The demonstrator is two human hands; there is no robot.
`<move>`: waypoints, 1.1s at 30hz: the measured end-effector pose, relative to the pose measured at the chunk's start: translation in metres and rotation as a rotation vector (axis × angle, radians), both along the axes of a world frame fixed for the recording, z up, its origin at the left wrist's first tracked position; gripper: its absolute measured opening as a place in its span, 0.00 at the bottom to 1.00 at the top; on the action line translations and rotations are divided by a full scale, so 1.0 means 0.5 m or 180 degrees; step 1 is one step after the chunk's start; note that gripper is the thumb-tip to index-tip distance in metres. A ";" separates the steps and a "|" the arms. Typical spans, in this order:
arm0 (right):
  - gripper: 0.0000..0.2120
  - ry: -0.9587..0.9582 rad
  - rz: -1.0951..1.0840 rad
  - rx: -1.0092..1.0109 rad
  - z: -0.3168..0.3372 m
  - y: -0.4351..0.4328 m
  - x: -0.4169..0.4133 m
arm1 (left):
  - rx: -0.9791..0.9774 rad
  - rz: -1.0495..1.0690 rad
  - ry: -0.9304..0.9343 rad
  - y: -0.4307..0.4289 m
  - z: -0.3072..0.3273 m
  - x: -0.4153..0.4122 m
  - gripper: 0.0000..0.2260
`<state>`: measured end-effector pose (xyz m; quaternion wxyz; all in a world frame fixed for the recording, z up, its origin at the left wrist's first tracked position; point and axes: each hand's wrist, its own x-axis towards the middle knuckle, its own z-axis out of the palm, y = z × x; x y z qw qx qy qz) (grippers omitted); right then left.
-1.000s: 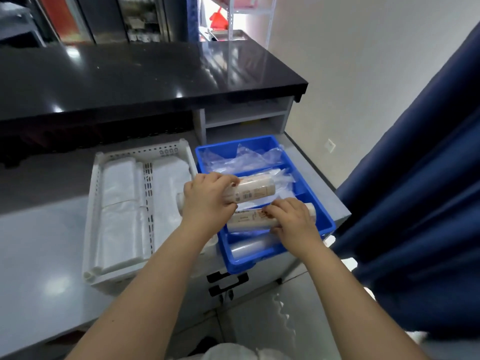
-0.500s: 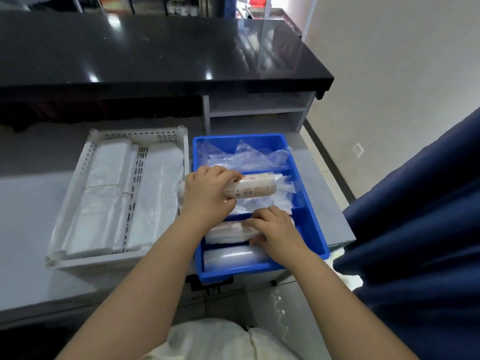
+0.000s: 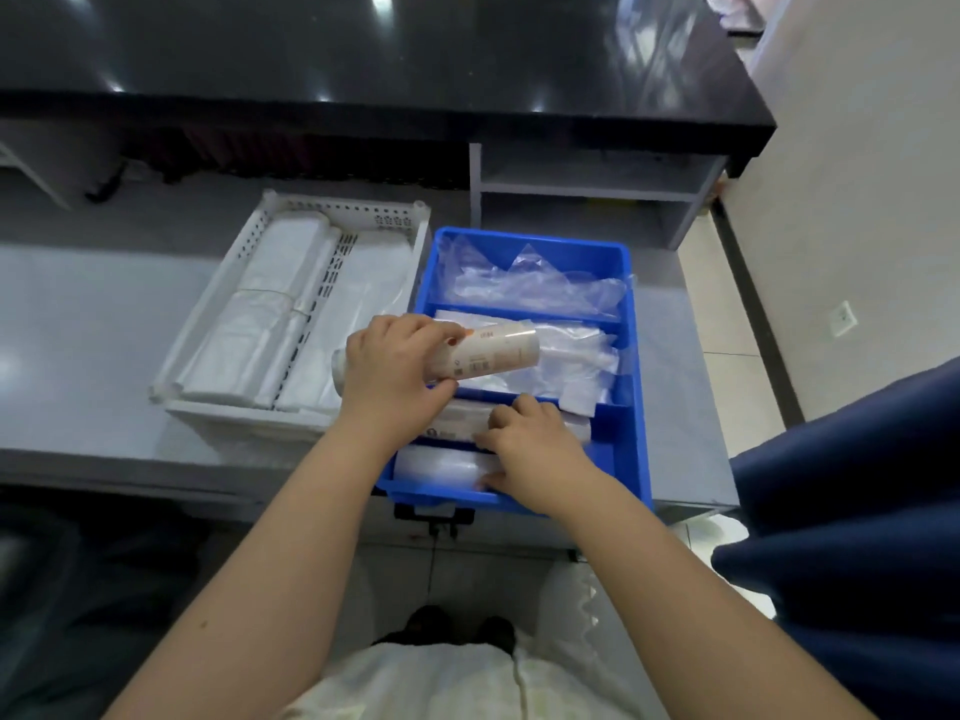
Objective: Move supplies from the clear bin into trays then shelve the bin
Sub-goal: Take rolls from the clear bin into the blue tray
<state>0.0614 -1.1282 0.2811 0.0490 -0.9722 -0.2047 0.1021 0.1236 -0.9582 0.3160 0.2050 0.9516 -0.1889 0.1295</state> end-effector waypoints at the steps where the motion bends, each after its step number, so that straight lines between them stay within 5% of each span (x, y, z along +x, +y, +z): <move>1: 0.24 0.0039 0.0003 -0.0115 0.002 0.003 0.003 | -0.0004 -0.0004 0.0005 0.003 -0.001 -0.002 0.23; 11: 0.18 0.0007 -0.0126 -0.0334 0.020 0.022 -0.007 | -0.0074 0.0015 0.0083 0.037 0.007 0.008 0.24; 20: 0.15 0.0105 -0.0815 0.0777 0.071 0.015 -0.049 | -0.0212 0.0145 0.0037 0.086 0.034 0.013 0.22; 26: 0.20 -0.0701 -0.0730 0.0803 0.099 -0.006 -0.054 | -0.0200 0.0175 0.0110 0.101 0.032 0.001 0.21; 33: 0.21 -0.1317 -0.1668 0.1085 0.153 -0.095 -0.071 | -0.0151 -0.0189 0.0483 0.063 0.027 -0.040 0.23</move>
